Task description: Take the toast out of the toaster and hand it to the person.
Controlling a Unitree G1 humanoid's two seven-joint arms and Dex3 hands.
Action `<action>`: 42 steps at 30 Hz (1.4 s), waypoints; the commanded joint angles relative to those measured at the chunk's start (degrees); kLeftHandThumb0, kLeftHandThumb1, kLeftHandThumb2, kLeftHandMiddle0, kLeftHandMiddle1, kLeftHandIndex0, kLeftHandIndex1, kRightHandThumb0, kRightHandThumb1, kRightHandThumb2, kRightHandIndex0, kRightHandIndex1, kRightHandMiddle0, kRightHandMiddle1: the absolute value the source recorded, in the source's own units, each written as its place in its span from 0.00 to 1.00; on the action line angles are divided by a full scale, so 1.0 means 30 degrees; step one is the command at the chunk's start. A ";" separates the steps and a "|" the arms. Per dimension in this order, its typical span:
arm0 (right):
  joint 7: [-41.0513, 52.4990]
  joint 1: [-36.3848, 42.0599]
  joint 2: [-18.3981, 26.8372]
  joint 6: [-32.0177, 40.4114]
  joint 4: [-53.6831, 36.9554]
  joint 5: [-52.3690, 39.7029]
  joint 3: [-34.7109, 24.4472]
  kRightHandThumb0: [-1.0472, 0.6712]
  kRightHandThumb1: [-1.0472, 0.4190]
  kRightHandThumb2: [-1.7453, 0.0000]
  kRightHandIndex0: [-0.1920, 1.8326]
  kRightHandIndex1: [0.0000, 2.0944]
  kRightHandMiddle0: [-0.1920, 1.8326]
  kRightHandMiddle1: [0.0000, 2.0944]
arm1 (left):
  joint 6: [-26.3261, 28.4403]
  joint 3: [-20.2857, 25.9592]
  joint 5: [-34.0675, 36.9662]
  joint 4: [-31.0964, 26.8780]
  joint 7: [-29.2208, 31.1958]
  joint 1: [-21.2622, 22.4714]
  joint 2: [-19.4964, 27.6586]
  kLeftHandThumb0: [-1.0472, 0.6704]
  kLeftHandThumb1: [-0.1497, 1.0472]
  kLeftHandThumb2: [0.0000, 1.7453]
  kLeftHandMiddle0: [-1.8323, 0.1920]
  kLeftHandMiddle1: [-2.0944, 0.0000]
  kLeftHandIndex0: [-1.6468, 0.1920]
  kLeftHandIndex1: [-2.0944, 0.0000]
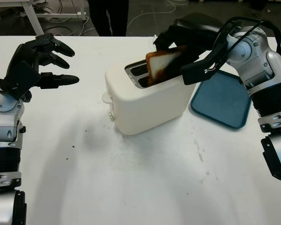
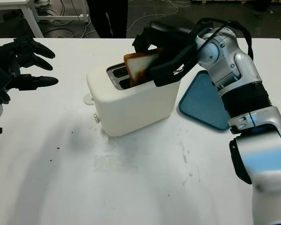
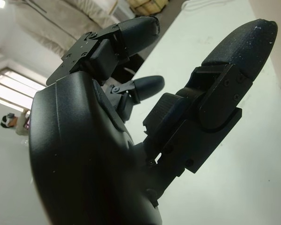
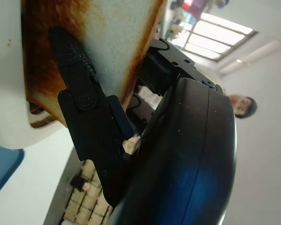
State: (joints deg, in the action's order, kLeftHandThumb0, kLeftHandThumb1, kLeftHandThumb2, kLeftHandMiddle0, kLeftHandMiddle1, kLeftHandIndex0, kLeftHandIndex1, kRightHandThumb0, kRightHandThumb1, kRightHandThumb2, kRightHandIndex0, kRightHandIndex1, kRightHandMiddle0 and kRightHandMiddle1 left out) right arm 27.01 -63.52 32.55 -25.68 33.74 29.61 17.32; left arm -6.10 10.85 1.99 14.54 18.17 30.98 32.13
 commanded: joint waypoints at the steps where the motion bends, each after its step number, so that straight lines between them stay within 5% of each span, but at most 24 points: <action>1: -0.0612 -0.0553 -0.0140 -0.0305 0.0857 -0.0626 -0.0534 0.34 0.09 0.96 0.61 0.83 0.54 0.81 | 0.0223 -0.0002 0.0017 -0.0125 -0.0105 -0.0054 -0.0092 0.00 0.57 0.00 0.67 0.37 0.60 0.46; 11: -0.1056 -0.2306 -0.0453 -0.0856 0.4306 -0.4029 -0.3207 0.40 0.09 0.96 0.63 0.83 0.53 0.83 | 0.0216 -0.0003 0.0023 -0.0168 -0.0095 -0.0102 -0.0040 0.00 0.57 0.00 0.67 0.37 0.60 0.46; 28: -0.4716 -0.3768 0.0282 0.0106 0.9218 -0.4840 -0.5291 0.48 0.09 0.93 0.61 0.83 0.51 0.83 | -0.0035 -0.0017 0.0002 0.0133 -0.0098 -0.0066 -0.0049 0.00 0.58 0.00 0.67 0.37 0.59 0.46; 34: -0.8253 -0.3270 0.0227 0.0479 1.0275 -0.4416 -0.5451 0.41 0.09 0.95 0.61 0.83 0.53 0.83 | -0.0209 -0.0026 0.0034 0.0221 -0.0064 -0.0038 -0.0084 0.00 0.58 0.00 0.67 0.37 0.60 0.46; 42: -1.1890 -0.2134 -0.0647 0.1885 1.1058 -0.4999 -0.6355 0.45 0.09 0.92 0.57 0.83 0.46 0.81 | -0.0412 -0.0066 0.0057 0.0424 0.0005 0.0026 -0.0096 0.00 0.58 0.00 0.67 0.37 0.60 0.46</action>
State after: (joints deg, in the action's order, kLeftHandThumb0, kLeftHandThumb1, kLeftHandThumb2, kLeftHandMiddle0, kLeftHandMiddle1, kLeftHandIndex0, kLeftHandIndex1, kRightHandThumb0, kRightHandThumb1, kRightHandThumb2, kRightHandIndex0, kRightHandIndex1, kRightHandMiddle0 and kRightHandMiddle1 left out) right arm -6.66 -71.19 31.33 -21.13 66.36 15.66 -1.13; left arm -6.43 10.84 1.98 15.35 17.88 30.98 32.13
